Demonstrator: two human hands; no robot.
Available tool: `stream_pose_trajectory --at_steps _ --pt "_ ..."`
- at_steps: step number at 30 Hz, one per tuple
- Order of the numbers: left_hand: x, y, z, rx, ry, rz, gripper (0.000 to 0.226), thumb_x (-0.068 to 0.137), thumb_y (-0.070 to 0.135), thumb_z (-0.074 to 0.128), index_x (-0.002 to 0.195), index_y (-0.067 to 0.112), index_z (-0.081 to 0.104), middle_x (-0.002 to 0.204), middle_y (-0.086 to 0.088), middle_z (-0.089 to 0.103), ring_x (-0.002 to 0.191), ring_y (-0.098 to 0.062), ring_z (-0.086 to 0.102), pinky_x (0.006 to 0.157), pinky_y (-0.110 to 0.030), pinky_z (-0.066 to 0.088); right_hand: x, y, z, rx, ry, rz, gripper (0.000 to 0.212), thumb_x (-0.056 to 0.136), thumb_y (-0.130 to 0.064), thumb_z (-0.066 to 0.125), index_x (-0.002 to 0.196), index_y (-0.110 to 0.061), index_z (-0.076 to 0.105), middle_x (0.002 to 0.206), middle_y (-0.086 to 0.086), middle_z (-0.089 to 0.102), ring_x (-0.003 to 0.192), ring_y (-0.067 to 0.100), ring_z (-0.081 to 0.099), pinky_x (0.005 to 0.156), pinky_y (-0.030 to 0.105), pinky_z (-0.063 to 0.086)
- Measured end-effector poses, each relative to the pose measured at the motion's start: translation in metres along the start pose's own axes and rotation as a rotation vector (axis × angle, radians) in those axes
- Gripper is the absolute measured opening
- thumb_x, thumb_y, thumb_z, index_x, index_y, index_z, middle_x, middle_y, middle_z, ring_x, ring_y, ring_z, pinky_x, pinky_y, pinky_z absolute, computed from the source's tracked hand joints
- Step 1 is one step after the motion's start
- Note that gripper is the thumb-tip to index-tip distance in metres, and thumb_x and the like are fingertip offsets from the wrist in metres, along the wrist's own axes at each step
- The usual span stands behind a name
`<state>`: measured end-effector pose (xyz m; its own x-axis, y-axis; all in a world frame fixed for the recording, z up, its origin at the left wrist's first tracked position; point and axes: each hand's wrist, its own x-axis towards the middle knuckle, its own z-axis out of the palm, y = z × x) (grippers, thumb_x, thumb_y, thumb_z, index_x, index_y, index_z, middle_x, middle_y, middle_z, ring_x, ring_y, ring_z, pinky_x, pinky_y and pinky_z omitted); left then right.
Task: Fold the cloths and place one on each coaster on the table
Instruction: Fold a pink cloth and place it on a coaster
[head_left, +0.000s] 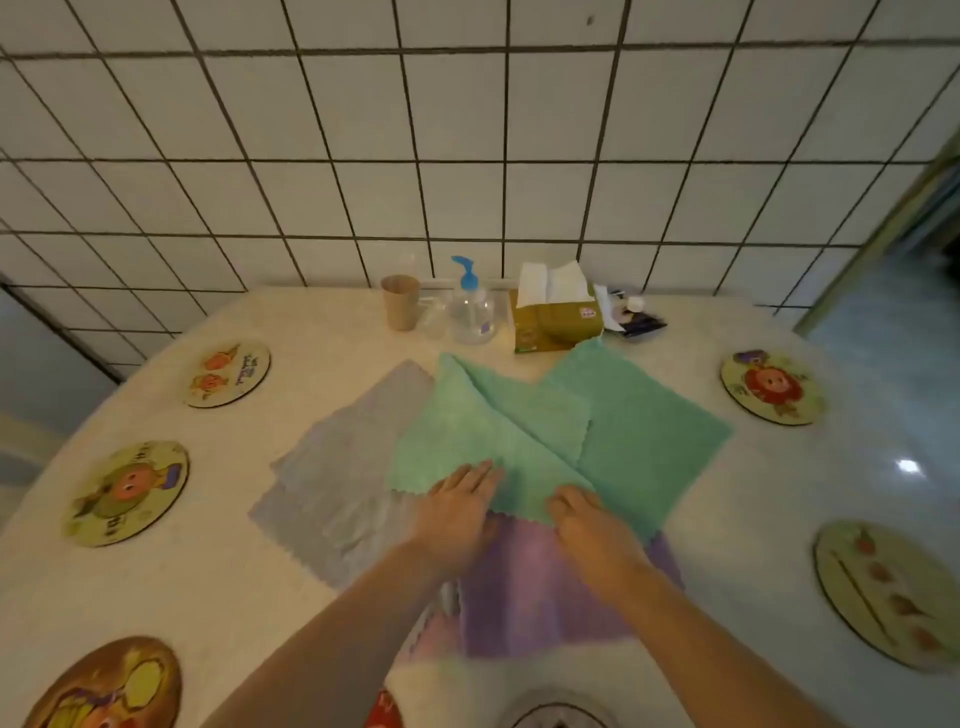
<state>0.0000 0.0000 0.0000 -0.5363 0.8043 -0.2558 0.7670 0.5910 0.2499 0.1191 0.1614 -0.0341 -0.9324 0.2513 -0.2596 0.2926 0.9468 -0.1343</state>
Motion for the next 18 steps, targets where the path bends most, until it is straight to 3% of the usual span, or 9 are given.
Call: stream_pose_trajectory --at_steps 2,4,6,7,9,11,15,18 --pt "0.015 -0.003 0.006 0.040 -0.025 -0.013 0.068 0.096 0.035 0.043 0.152 0.023 0.008 0.160 0.003 0.006 0.146 -0.021 0.009 0.117 -0.034 0.015 0.009 0.007 0.005 0.033 0.065 -0.020 0.033 0.073 -0.024 0.074 0.102 -0.015 0.062 0.103 0.002 0.060 0.096 0.024 0.063 0.061 0.037 0.056" --pt "0.024 -0.010 0.014 0.105 -0.068 -0.037 0.069 0.095 0.038 0.045 0.152 0.024 0.009 0.160 0.004 0.005 0.147 -0.020 0.007 0.116 -0.035 0.015 0.016 0.010 0.006 -0.032 0.012 0.023 0.042 0.044 -0.035 0.090 0.076 -0.020 0.066 0.077 -0.003 0.062 0.069 0.018 0.065 0.042 0.029 0.051" --pt "0.028 -0.017 0.020 0.138 -0.051 -0.025 0.065 0.092 0.039 0.046 0.150 0.021 0.023 0.159 0.002 0.017 0.145 -0.022 0.018 0.114 -0.036 0.023 0.027 0.012 0.010 -0.075 0.073 0.009 0.040 0.037 -0.030 0.091 0.065 -0.022 0.064 0.069 -0.005 0.060 0.062 0.016 0.062 0.041 0.027 0.049" --pt "0.029 -0.020 0.021 0.146 -0.006 0.004 0.061 0.087 0.041 0.045 0.143 0.019 0.039 0.152 0.000 0.035 0.139 -0.023 0.035 0.107 -0.037 0.035 0.029 0.011 0.003 -0.115 0.116 -0.025 0.034 0.043 -0.023 0.089 0.066 -0.021 0.064 0.071 -0.003 0.060 0.065 0.018 0.063 0.046 0.029 0.050" --pt "0.031 -0.025 0.018 0.159 0.077 0.016 0.059 0.072 0.044 0.040 0.118 0.019 0.066 0.123 0.001 0.065 0.110 -0.020 0.064 0.083 -0.033 0.054 0.031 0.008 -0.018 -0.027 0.095 -0.047 0.013 0.073 -0.017 0.071 0.083 -0.017 0.064 0.088 0.002 0.064 0.084 0.024 0.062 0.065 0.034 0.052" --pt "0.034 -0.036 0.016 0.092 0.110 -0.024 0.055 0.067 0.043 0.043 0.108 0.018 0.070 0.110 0.001 0.070 0.098 -0.018 0.069 0.075 -0.030 0.056 0.036 0.008 -0.036 0.133 0.179 -0.033 0.012 0.091 -0.022 0.048 0.097 -0.016 0.056 0.096 0.007 0.065 0.092 0.029 0.061 0.070 0.037 0.047" --pt "0.038 -0.060 -0.006 -0.110 0.204 -0.229 0.045 0.087 0.034 0.047 0.124 0.013 0.062 0.131 -0.008 0.060 0.125 -0.027 0.053 0.100 -0.036 0.043 0.053 0.006 -0.096 0.437 0.274 -0.053 0.014 0.093 -0.023 0.043 0.081 -0.016 0.041 0.069 0.002 0.056 0.066 0.027 0.055 0.055 0.036 0.037" --pt "0.038 -0.086 -0.022 -0.251 0.211 -0.378 0.035 0.095 0.032 0.050 0.128 0.023 0.057 0.139 -0.002 0.051 0.135 -0.025 0.040 0.107 -0.038 0.036 0.066 0.009 -0.126 0.442 0.324 -0.068 0.015 0.092 -0.018 0.044 0.077 -0.016 0.040 0.066 0.001 0.052 0.063 0.025 0.053 0.056 0.039 0.040"
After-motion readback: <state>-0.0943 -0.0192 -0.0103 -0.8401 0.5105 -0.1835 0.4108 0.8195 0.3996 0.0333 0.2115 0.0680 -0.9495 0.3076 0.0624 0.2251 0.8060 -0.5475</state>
